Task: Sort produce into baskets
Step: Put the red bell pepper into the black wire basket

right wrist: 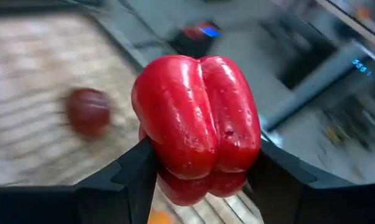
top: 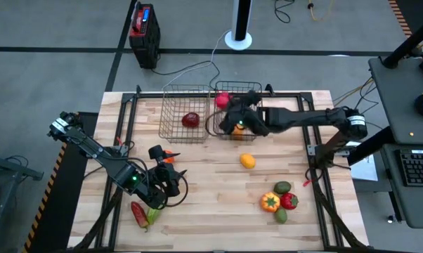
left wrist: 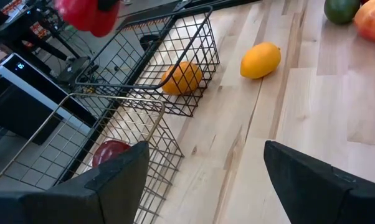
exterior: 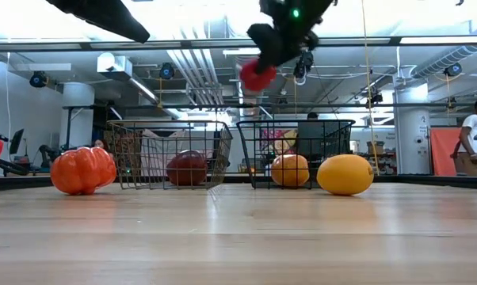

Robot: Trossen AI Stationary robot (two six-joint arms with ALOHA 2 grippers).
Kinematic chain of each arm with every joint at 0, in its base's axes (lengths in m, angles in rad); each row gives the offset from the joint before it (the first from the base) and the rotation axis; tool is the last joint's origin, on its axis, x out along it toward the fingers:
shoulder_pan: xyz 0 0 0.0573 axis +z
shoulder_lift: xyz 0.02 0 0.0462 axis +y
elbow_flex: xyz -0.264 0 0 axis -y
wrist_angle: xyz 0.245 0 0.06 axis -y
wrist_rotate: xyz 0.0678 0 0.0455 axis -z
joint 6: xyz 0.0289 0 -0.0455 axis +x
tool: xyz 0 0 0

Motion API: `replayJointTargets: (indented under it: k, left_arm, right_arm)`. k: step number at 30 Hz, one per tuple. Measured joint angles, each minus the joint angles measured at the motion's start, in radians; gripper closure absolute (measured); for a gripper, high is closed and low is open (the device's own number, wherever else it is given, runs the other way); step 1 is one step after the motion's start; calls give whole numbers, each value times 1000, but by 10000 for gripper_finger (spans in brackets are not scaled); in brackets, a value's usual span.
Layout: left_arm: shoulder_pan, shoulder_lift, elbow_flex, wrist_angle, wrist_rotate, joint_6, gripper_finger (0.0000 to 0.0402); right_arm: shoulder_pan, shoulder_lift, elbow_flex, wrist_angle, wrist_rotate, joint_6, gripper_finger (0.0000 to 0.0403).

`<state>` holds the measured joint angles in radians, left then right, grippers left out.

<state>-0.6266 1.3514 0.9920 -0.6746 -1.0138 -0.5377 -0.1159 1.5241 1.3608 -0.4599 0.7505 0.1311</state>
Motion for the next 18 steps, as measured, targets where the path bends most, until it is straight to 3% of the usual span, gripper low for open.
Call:
replayJointTargets:
  k: [2,6,14,18]
  left_arm:
    - [0,0,0,0,0,0,103]
    - [0,0,0,1,0,0,103]
    - [0,0,0,5,0,-3,103]
    - [0,0,0,5,0,-3,103]
  right_arm:
    - [-38,0,-1,-77,16,108,196]
    - [-122,9,-14,-191,-65,269,195]
    - [-271,53,-22,-216,-334,333,195]
    - [-316,77,-23,-225,-409,334,195]
